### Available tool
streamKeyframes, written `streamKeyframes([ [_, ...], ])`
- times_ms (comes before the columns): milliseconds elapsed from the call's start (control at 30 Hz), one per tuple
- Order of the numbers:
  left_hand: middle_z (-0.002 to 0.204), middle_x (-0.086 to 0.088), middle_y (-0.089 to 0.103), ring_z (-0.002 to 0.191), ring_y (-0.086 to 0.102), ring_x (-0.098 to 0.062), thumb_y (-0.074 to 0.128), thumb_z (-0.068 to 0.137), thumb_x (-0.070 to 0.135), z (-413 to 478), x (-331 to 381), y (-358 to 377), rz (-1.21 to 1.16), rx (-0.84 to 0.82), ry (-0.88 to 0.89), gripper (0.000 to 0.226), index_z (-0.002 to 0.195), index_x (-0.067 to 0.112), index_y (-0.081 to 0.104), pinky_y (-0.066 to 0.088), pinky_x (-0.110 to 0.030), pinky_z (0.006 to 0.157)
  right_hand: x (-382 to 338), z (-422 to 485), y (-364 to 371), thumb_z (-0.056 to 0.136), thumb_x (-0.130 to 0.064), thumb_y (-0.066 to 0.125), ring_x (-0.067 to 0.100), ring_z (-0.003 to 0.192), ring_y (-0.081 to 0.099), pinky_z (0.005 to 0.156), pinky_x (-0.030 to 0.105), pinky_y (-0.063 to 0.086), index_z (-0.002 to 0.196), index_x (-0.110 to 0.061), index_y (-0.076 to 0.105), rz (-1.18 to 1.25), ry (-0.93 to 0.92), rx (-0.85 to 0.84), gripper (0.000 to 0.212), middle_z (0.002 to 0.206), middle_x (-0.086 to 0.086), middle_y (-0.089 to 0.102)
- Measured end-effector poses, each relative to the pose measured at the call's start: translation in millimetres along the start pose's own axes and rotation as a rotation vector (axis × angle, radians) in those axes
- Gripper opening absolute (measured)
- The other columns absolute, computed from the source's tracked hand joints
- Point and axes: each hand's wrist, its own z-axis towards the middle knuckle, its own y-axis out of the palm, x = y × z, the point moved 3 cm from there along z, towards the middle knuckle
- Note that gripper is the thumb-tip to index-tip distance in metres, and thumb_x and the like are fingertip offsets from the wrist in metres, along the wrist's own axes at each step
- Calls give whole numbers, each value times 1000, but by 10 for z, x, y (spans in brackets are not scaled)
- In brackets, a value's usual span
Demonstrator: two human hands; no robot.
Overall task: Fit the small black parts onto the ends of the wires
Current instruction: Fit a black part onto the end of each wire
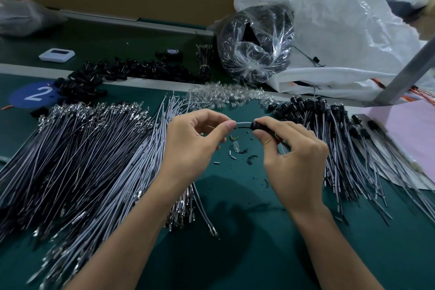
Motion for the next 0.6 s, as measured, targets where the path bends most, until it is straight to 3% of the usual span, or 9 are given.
streamKeyframes([
  [233, 70, 6, 70, 65, 68, -14, 71, 89, 14, -15, 50, 12, 170, -32, 66, 14, 80, 25, 70, 57, -46, 62, 44, 31, 1, 83, -9, 74, 23, 80, 70, 74, 47, 55, 96, -10, 76, 54, 83, -5, 13, 87, 0, 75],
  [433, 69, 7, 66, 60, 66, -6, 64, 95, 16, -14, 29, 1, 195, -24, 42, 15, 83, 25, 62, 57, -42, 63, 37, 32, 10, 82, -9, 74, 25, 79, 70, 73, 45, 55, 95, -10, 77, 30, 72, 0, 14, 86, 0, 75],
  [600, 70, 3, 63, 63, 66, -11, 58, 98, 20, -13, 28, 7, 183, -20, 36, 15, 83, 22, 59, 58, -37, 58, 58, 33, 3, 83, -8, 74, 22, 79, 70, 73, 46, 55, 96, -10, 77, 41, 95, -2, 13, 87, -1, 75],
])
